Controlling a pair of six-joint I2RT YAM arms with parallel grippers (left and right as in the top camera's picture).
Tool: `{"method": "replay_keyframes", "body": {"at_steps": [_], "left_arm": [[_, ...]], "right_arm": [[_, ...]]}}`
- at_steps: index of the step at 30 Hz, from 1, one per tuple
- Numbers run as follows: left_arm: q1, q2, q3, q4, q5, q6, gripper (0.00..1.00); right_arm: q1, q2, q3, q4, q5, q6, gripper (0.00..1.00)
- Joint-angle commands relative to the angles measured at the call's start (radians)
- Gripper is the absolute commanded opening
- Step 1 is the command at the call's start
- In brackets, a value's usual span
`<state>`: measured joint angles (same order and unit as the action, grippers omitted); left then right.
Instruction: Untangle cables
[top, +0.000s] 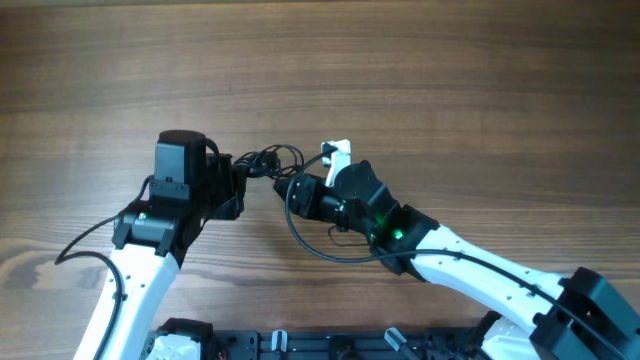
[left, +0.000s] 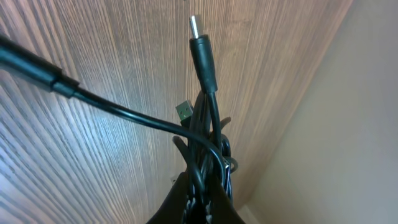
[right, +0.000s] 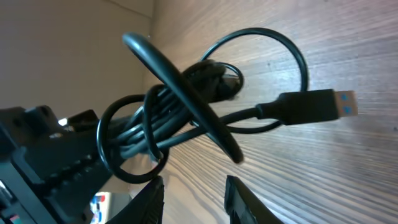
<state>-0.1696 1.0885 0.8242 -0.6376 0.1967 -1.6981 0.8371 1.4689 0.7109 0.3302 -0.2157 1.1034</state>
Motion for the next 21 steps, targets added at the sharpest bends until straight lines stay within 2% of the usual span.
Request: {"method": "replay_keyframes", "body": {"at_steps": [1,7,11,16,21], "left_arm": [[-0.001,-0.013,0.005,-0.004,0.037,-0.016,0.04],[-0.037,-0.013,0.005,-0.003,0.039,-0.049,0.04],[-0.068,-0.013,0.005,-0.014,0.043,-0.050,0.04],[-0.100,-0.013,0.005,-0.018,0.108,-0.049,0.03],[-0.136,-0.013,0.005,-0.019,0.130,-0.038,0.04]], "right_arm": [[0.005,0.009,0.008,0.023,0.003,0.022,0.34],[0.004,0.009,0.008,0.014,-0.024,0.026,0.34],[0.004,0.009,0.008,0.012,0.072,0.027,0.34],[0.003,0.009,0.008,-0.065,0.221,0.167,0.38],[0.003,0.009,0.008,-0.069,0.247,0.172,0.38]]}}
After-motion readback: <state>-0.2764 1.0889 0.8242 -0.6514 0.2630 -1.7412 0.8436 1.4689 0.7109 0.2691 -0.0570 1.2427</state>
